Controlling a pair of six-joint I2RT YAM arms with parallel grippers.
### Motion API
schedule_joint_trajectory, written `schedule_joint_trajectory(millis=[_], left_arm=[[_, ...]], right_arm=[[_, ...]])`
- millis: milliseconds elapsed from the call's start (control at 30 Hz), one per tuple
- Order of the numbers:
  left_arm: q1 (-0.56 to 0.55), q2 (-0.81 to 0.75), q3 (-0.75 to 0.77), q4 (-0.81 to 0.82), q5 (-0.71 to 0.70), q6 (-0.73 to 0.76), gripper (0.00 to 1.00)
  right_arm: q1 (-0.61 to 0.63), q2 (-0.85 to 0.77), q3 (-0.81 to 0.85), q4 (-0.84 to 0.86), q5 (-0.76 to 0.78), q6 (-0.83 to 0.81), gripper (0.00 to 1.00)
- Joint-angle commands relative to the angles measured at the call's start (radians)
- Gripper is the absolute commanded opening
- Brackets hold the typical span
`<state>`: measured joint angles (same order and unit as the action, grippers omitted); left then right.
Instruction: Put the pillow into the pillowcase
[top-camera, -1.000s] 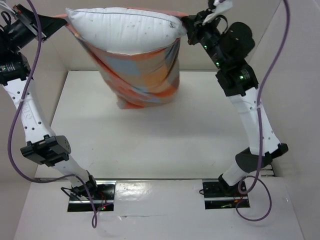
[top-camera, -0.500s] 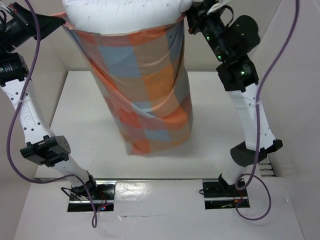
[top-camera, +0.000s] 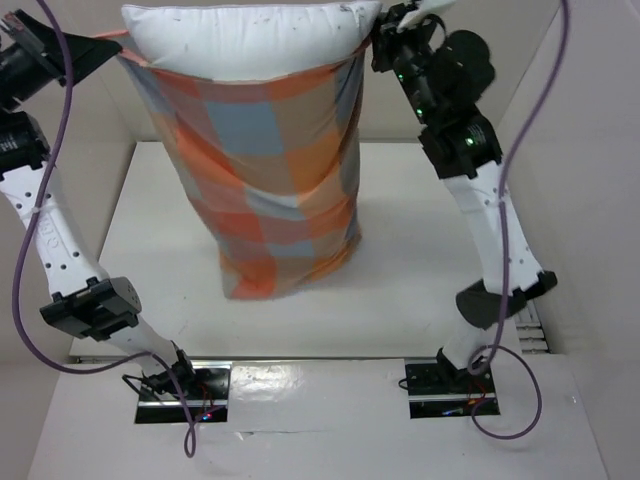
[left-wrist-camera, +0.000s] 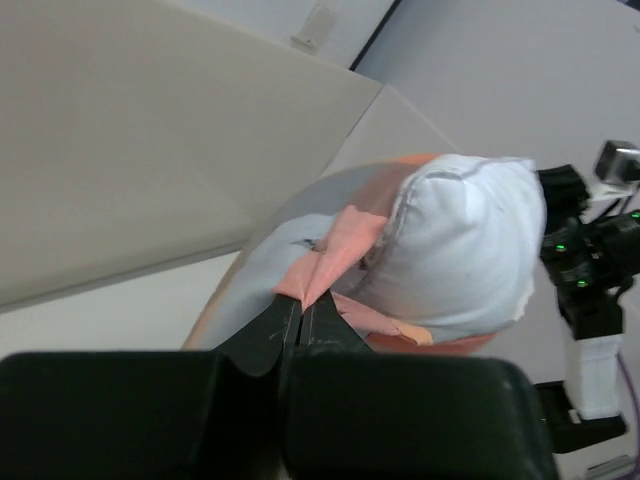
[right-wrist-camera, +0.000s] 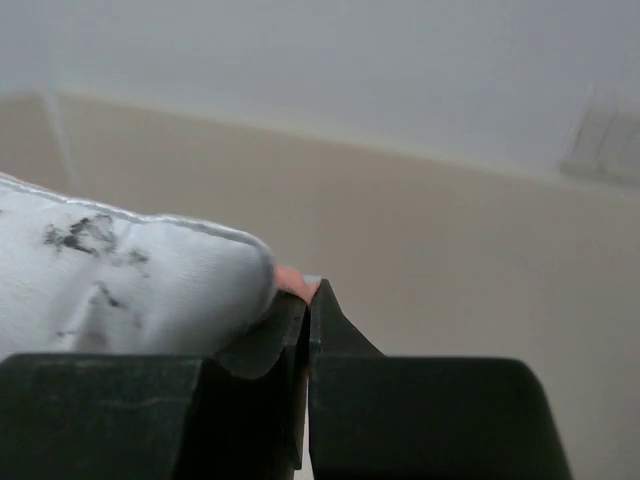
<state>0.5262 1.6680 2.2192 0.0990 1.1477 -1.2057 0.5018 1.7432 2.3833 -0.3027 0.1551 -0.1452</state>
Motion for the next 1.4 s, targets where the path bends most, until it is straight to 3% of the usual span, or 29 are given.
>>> schedule_joint_trajectory(millis=[0,67,167,233,300,333,433,500,533,600,700,833,900,933,1000,1033,1100,1133,1200,1267,1300,1367], left_arm=[[0.136,-0.031,0.089,0.223,-0.137,-0.149,0.0],[0.123,-0.051,0.021,0.237,-0.146,-0.149,0.0],[0.027,-0.063,-0.064,0.188,-0.146,-0.077,0.0],[-0.029,-0.053,-0.07,0.131,-0.123,-0.025,0.0],[-0.063,0.001,0.055,0.111,-0.123,-0.025,0.0],[-0.063,0.018,0.112,0.111,-0.112,-0.052,0.0],[0.038,0.033,0.207,0.2,-0.112,-0.202,0.0],[0.135,-0.035,0.104,0.425,-0.121,-0.3,0.0],[0.155,-0.107,-0.014,0.458,-0.131,-0.325,0.0],[0.132,-0.148,-0.075,0.342,-0.14,-0.246,0.0],[0.045,-0.102,-0.057,0.28,-0.131,-0.166,0.0],[-0.06,0.062,0.202,0.237,-0.1,-0.254,0.0],[-0.06,0.081,0.273,0.42,-0.124,-0.433,0.0],[0.002,0.081,0.289,0.509,-0.144,-0.565,0.0],[0.101,0.047,0.289,0.606,-0.201,-0.618,0.0],[0.115,0.021,0.269,0.584,-0.201,-0.608,0.0],[0.104,-0.043,0.188,0.506,-0.184,-0.449,0.0],[0.039,-0.08,0.124,0.379,-0.175,-0.374,0.0],[-0.03,-0.184,-0.14,0.289,-0.175,-0.176,0.0],[-0.095,-0.232,-0.392,0.277,-0.175,-0.105,0.0],[-0.113,-0.243,-0.442,0.277,-0.161,-0.089,0.0],[-0.17,-0.231,-0.489,0.236,-0.161,-0.051,0.0]], right_arm=[[-0.049,-0.271,-0.114,0.278,0.129,-0.018,0.0],[-0.049,-0.378,-0.26,0.347,0.138,-0.002,0.0],[-0.049,-0.363,-0.406,0.222,0.219,0.039,0.0],[-0.049,-0.338,-0.42,0.174,0.192,0.059,0.0],[-0.049,-0.269,-0.287,0.122,0.176,0.059,0.0],[-0.049,-0.246,-0.106,0.113,0.158,0.036,0.0],[-0.049,-0.229,0.054,0.145,0.088,0.027,0.0],[-0.049,-0.354,-0.092,0.279,0.087,0.027,0.0],[-0.049,-0.407,-0.307,0.333,0.13,0.027,0.0],[-0.049,-0.493,-0.459,0.381,0.2,0.027,0.0],[-0.049,-0.461,-0.573,0.296,0.265,0.036,0.0],[-0.049,-0.317,-0.335,0.235,0.198,0.036,0.0],[-0.049,-0.262,-0.071,0.221,0.129,0.049,0.0],[-0.049,-0.243,-0.011,0.237,0.092,0.076,0.0],[-0.049,-0.298,-0.014,0.345,0.061,0.099,0.0],[-0.049,-0.335,-0.066,0.39,0.046,0.108,0.0],[-0.049,-0.393,-0.218,0.433,0.034,0.119,0.0],[-0.049,-0.419,-0.254,0.401,0.046,0.119,0.0],[-0.049,-0.429,-0.408,0.363,0.119,0.134,0.0],[-0.049,-0.441,-0.534,0.314,0.162,0.134,0.0],[-0.049,-0.441,-0.653,0.304,0.207,0.134,0.0],[-0.049,-0.45,-0.725,0.304,0.247,0.134,0.0]])
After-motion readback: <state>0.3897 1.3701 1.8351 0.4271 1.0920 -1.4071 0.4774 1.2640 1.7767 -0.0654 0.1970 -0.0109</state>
